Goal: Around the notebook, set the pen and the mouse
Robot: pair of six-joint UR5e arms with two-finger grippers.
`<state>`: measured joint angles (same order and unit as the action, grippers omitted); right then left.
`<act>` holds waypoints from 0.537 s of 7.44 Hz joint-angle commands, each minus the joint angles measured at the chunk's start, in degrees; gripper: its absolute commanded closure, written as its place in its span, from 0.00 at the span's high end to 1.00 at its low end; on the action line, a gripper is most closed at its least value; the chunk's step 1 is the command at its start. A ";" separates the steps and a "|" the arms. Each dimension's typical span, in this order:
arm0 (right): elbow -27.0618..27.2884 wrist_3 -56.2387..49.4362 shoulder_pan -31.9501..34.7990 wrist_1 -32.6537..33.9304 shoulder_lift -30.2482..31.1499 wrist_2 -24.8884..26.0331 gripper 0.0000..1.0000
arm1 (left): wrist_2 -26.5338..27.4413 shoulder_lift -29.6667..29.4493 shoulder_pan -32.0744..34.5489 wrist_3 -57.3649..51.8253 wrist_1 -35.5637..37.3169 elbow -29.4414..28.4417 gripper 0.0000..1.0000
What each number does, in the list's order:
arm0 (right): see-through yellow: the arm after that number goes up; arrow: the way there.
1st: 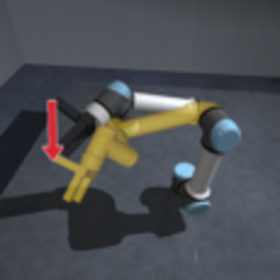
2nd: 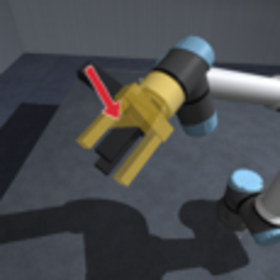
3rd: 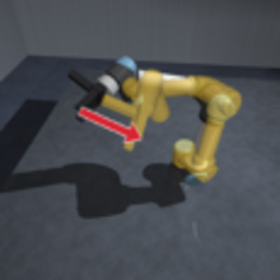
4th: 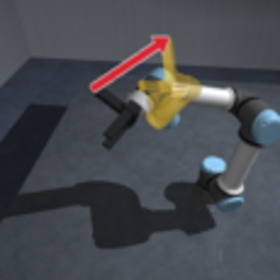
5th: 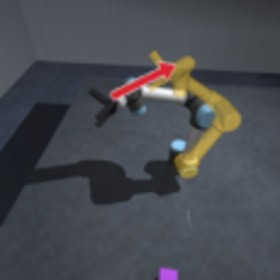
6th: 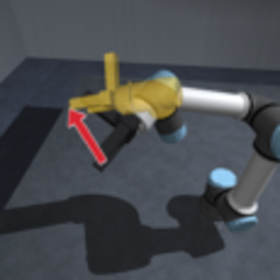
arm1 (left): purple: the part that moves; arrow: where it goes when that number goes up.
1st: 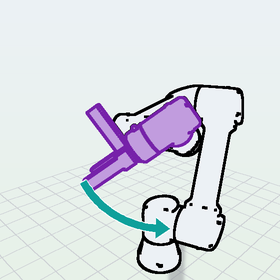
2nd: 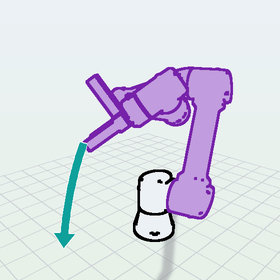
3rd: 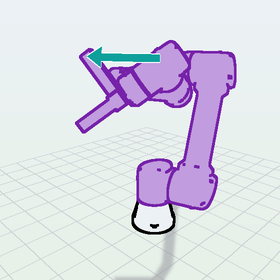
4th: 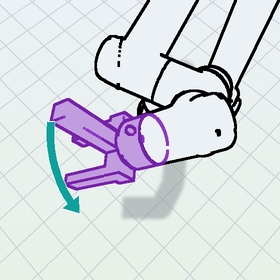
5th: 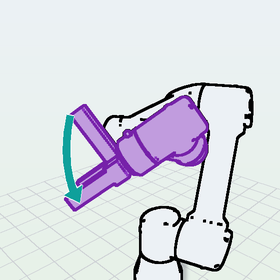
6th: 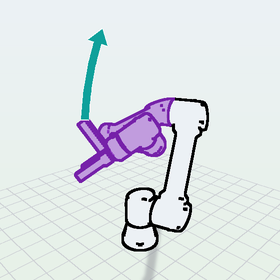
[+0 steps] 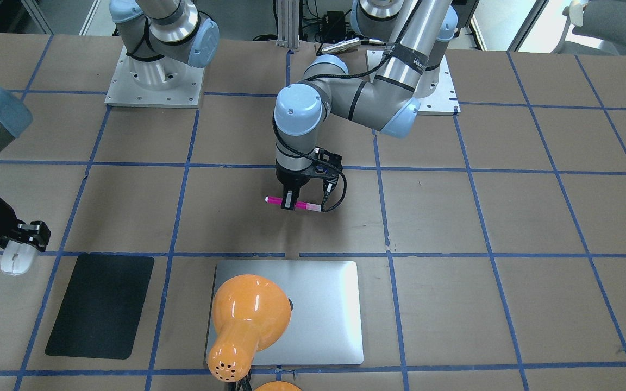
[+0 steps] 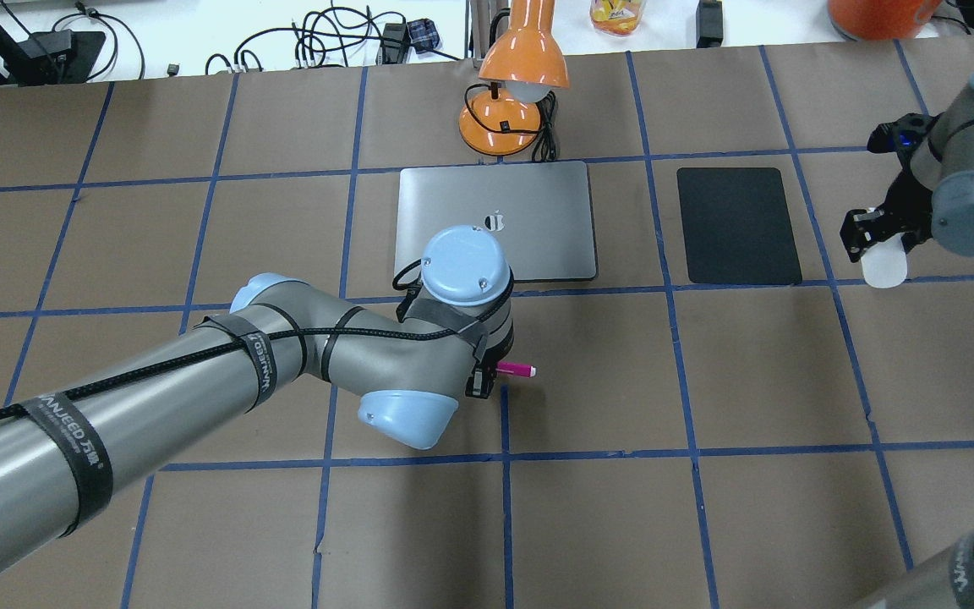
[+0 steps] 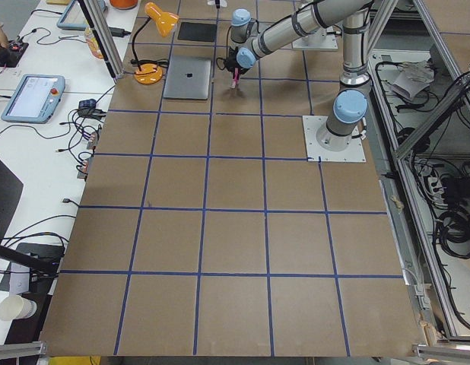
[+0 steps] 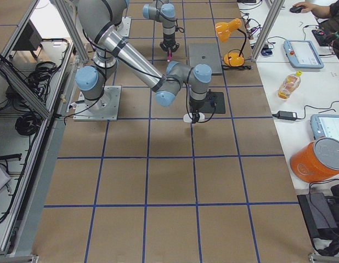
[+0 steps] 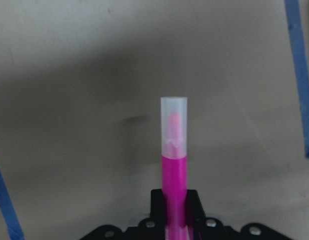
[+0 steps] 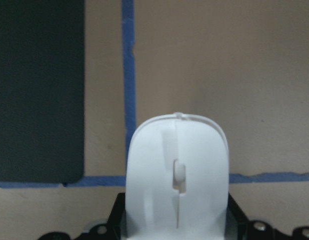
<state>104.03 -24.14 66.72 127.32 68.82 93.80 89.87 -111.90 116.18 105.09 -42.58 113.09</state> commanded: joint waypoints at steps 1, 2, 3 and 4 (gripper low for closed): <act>-5.12 6.98 5.59 -0.06 -3.85 -2.57 0.31 | -0.14 -0.51 0.63 0.82 0.13 -0.23 0.00; -7.32 10.75 8.31 -0.14 -5.78 -2.66 0.31 | -0.14 -0.77 0.63 0.91 0.04 -0.23 0.42; -8.13 13.83 10.25 0.38 -7.46 -3.10 0.32 | -0.22 -0.95 0.63 1.08 0.04 -0.23 0.99; -8.57 15.17 11.06 0.47 -8.34 -3.45 0.32 | -0.05 -0.08 0.63 0.12 -0.39 -0.32 1.00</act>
<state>96.51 -11.72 76.00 127.57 62.10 90.83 89.72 -112.54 116.79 105.88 -42.63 112.83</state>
